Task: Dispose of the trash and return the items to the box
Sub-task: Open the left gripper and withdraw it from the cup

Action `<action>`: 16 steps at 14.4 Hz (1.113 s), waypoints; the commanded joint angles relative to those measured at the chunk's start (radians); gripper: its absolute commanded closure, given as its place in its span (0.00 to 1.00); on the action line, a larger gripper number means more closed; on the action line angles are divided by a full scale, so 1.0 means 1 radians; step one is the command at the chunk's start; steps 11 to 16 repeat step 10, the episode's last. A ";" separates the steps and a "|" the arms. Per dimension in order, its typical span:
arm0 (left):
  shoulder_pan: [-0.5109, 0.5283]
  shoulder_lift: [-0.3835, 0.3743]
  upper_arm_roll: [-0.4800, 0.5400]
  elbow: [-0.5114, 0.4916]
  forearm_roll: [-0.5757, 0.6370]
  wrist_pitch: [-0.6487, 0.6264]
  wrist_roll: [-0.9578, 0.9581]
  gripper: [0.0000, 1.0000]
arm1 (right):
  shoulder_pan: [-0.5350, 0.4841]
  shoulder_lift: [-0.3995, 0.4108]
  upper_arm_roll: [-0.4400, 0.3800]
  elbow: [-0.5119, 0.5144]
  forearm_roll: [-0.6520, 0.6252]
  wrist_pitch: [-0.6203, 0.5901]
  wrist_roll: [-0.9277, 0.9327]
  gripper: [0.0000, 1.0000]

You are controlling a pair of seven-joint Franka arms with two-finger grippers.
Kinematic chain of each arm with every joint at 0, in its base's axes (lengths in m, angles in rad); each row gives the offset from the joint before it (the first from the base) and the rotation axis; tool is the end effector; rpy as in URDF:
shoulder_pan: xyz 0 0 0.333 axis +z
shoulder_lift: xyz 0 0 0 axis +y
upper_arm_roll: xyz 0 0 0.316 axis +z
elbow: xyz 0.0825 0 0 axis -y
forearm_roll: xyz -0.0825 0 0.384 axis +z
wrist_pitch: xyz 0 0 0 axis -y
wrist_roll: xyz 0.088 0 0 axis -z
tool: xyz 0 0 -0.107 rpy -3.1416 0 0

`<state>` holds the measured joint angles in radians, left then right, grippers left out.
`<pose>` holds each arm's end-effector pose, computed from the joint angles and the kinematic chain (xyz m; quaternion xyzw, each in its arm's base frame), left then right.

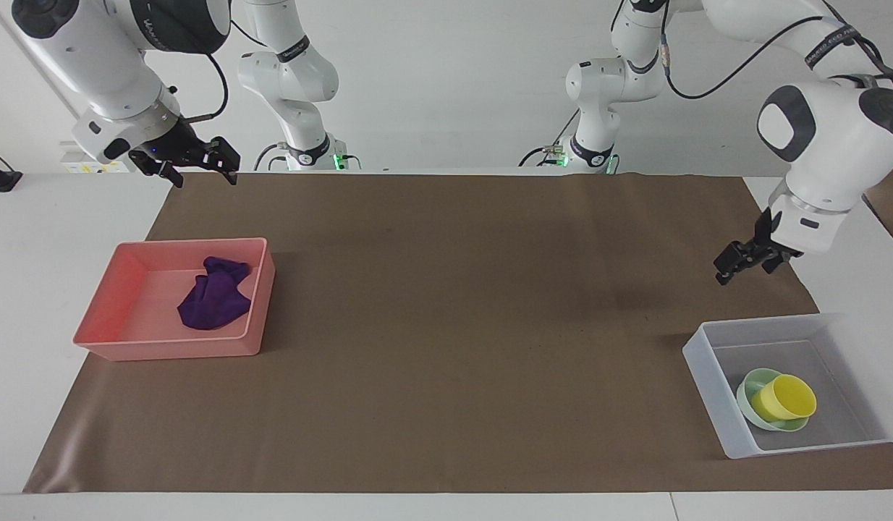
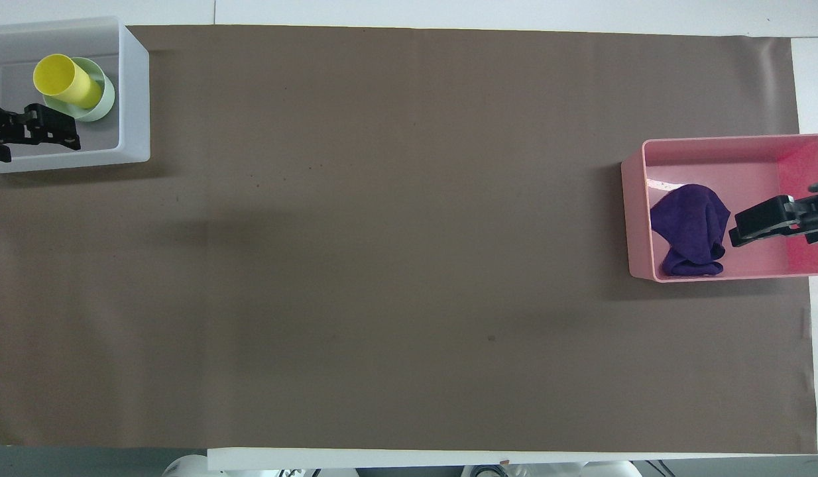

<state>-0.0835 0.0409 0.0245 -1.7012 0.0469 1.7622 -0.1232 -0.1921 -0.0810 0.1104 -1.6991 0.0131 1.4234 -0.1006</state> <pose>0.5772 -0.0302 0.5561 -0.9993 -0.0278 -0.0122 0.0225 0.5085 -0.0379 0.5966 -0.9952 -0.0091 0.0968 0.0110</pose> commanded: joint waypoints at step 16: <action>-0.032 -0.022 0.017 0.230 -0.027 -0.237 0.115 0.01 | -0.026 -0.020 0.006 -0.031 0.011 0.058 -0.053 0.00</action>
